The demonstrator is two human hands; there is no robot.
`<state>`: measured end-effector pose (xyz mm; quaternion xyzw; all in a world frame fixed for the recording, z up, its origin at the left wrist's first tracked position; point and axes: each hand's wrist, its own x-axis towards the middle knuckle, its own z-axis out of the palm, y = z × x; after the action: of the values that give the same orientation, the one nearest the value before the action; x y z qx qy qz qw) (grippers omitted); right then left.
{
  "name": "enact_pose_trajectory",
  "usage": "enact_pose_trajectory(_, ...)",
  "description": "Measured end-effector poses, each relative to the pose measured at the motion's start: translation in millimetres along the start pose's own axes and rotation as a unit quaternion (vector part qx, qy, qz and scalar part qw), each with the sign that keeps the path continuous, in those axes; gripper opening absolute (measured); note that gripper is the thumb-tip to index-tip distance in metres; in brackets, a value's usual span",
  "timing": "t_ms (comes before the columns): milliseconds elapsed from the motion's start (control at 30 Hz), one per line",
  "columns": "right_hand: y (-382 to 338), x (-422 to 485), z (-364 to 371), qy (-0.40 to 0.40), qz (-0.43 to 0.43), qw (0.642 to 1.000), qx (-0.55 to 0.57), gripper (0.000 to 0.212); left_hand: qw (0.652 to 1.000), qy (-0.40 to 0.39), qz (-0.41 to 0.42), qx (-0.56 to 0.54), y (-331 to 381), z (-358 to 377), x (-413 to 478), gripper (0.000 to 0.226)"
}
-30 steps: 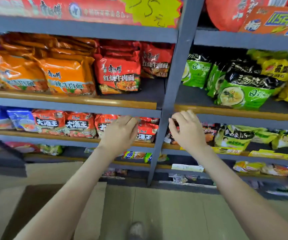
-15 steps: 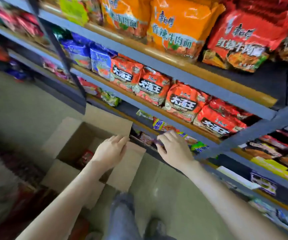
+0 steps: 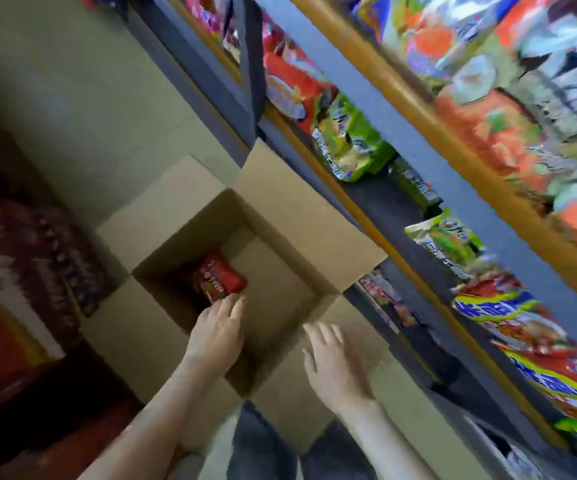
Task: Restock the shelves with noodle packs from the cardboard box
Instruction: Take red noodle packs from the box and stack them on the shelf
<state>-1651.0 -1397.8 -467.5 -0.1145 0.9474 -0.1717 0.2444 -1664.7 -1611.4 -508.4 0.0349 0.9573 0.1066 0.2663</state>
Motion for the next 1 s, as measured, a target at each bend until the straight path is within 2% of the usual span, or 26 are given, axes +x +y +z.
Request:
enact_pose_trajectory(100, 15, 65, 69, -0.031, 0.003, 0.998, 0.047, 0.046, 0.987, -0.025, -0.123, -0.103, -25, 65, 47, 0.070)
enact_pose_trajectory(200, 28, 127, 128, -0.059, 0.018, 0.994, 0.088, 0.046, 0.958, -0.006, -0.227, -0.176, -46, 126, 92, 0.083)
enact_pose_trajectory(300, 41, 188, 174, -0.094, 0.028, 0.991, 0.095, 0.054, 0.940, -0.042, -0.295, -0.167, -68, 177, 139, 0.091)
enact_pose_trajectory(400, 48, 249, 216, -0.161, 0.088, 0.975, 0.124, 0.070, 0.918, -0.105, -0.348, -0.158, -81, 218, 172, 0.094)
enact_pose_trajectory(467, 49, 290, 251, -0.197, 0.117, 0.961, 0.157, 0.077, 0.906, -0.109, -0.374, -0.167, -88, 244, 188, 0.099)
enact_pose_trajectory(600, 48, 351, 320, -0.209, 0.131, 0.944, 0.219, 0.079, 0.896, -0.117, -0.398, -0.160, -105, 284, 213, 0.107)
enact_pose_trajectory(700, 37, 374, 355, -0.222, 0.164, 0.907, 0.317, 0.078, 0.891, -0.114, -0.399, -0.182, -116, 304, 229, 0.111)
enact_pose_trajectory(800, 24, 380, 371, -0.230, 0.203, 0.850, 0.427, 0.053, 0.895, -0.102, -0.393, -0.187, -117, 315, 232, 0.105)
enact_pose_trajectory(867, 18, 378, 376, -0.227, 0.212, 0.828, 0.466, 0.045, 0.894, -0.082, -0.396, -0.191, -115, 318, 232, 0.101)
enact_pose_trajectory(1000, 17, 378, 375, -0.237, 0.217, 0.827, 0.461, 0.050, 0.883, -0.071, -0.410, -0.217, -115, 310, 233, 0.101)
